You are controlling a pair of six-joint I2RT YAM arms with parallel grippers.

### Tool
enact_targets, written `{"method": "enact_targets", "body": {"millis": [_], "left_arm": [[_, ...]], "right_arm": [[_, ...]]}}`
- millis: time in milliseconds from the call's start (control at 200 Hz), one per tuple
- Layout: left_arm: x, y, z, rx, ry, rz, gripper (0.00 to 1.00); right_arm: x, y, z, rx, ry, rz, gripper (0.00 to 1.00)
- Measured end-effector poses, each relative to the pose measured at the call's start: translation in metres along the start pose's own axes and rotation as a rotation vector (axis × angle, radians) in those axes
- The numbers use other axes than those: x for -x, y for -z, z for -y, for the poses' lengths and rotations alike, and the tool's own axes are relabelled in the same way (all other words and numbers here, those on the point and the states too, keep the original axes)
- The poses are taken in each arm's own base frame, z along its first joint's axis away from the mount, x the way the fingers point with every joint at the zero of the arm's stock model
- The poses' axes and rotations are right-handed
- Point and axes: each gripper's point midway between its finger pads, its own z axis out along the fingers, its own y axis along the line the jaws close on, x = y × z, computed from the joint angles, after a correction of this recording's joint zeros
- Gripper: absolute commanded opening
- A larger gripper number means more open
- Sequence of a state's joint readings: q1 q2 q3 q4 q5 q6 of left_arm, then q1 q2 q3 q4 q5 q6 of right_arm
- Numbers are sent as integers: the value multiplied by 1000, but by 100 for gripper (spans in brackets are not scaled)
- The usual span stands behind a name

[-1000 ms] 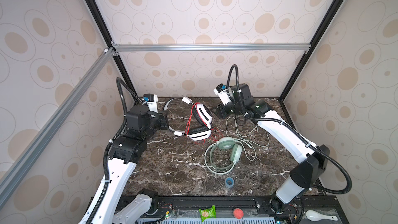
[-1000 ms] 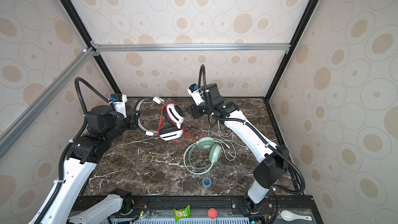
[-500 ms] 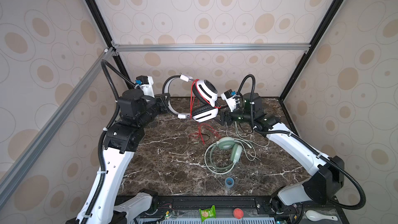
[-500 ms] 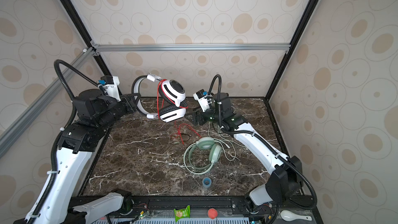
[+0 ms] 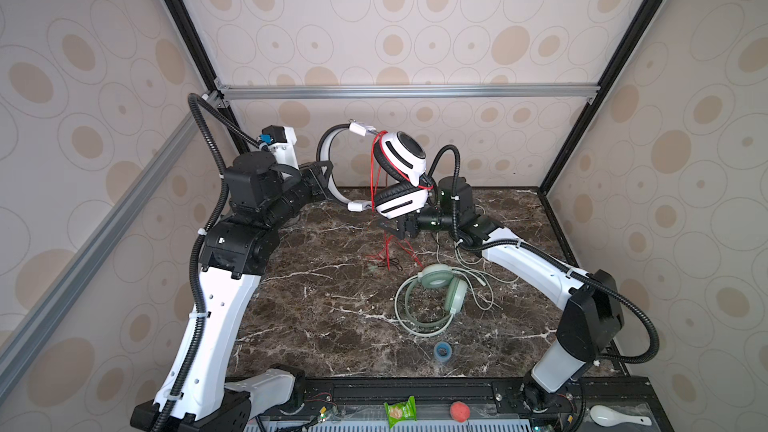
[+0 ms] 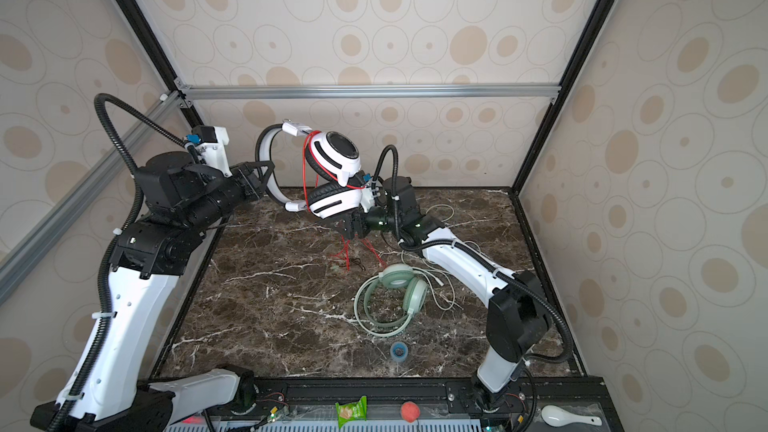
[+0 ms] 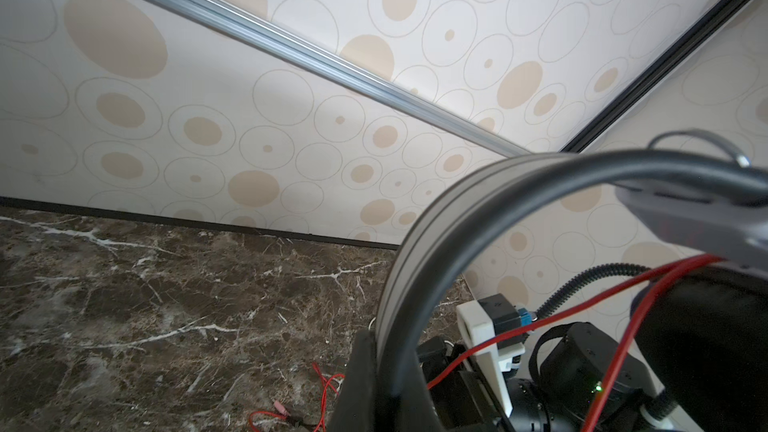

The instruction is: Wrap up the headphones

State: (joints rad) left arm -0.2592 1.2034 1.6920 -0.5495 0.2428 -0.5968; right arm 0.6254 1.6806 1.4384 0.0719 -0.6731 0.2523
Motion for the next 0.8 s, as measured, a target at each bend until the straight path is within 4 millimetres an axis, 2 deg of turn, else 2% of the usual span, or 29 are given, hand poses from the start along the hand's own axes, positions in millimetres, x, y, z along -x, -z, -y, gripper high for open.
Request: {"method": "enact_targets", "body": {"millis": [155, 265, 365, 650, 800], "left_arm": [[8, -1, 8, -31, 26, 17, 0], [11, -3, 11, -47, 46, 23, 0], [12, -6, 12, -49, 65, 25, 0], [24, -12, 14, -49, 98, 57, 0], [31, -11, 14, -47, 114, 85, 0]], "right_arm": [[9, -8, 6, -9, 1, 37, 71], [12, -16, 15, -15, 1, 55, 64], [5, -24, 24, -22, -26, 45, 56], [-26, -37, 48, -36, -123, 30, 47], [-46, -42, 59, -45, -172, 7, 36]]}}
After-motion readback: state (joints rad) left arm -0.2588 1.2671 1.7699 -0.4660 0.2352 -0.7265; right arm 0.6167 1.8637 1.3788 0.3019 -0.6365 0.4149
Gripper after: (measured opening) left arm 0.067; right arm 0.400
